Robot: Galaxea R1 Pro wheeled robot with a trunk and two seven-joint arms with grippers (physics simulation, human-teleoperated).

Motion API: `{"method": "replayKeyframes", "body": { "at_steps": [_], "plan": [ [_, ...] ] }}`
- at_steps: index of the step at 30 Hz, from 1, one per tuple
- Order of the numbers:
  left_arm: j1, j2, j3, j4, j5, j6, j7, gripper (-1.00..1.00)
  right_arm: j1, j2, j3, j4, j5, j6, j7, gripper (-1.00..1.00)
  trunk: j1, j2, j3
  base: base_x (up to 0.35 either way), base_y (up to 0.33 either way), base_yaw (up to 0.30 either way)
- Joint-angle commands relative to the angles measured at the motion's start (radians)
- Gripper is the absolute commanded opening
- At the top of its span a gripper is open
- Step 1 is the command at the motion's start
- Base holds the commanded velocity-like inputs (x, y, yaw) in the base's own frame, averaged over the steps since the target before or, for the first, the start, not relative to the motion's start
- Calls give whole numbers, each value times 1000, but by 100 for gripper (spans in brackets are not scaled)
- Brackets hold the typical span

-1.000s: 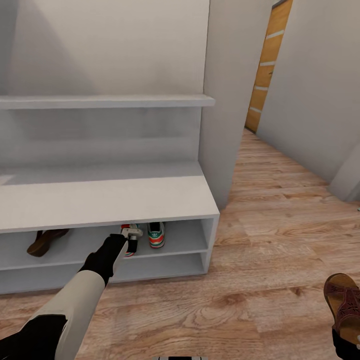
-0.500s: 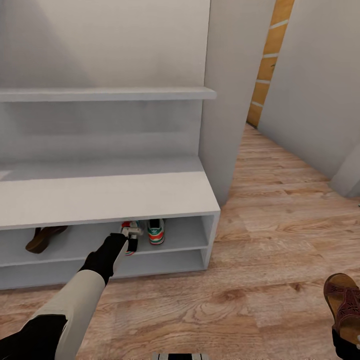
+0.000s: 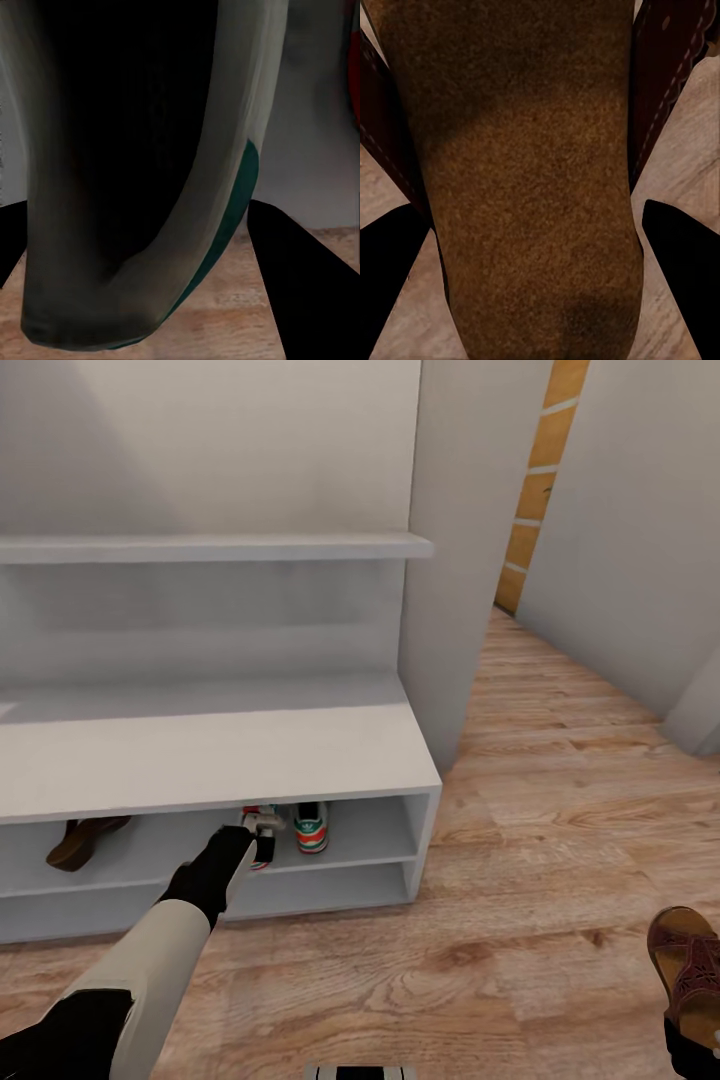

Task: Pick up the two gym shoes and the two sandals from the corridor floor and place them onto the hallstand (shoe rack) in the corridor, making sure they are on the rack and not on the floor. Arrange them so the two gym shoes are next to each other and the two sandals are next to each other.

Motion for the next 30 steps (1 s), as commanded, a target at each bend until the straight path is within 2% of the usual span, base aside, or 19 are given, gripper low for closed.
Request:
{"method": "replayKeyframes", "body": {
  "at_steps": [1,30],
  "plan": [
    [0,0,2,12,-3,5,-4,-100,-1,1,-6,1,10,-4,8,-100,1,0,-1,213,0,0],
    [1,0,3,12,-3,3,-4,-100,-1,1,-6,1,10,-4,8,-100,1,0,-1,37,0,0]
  ]
}}
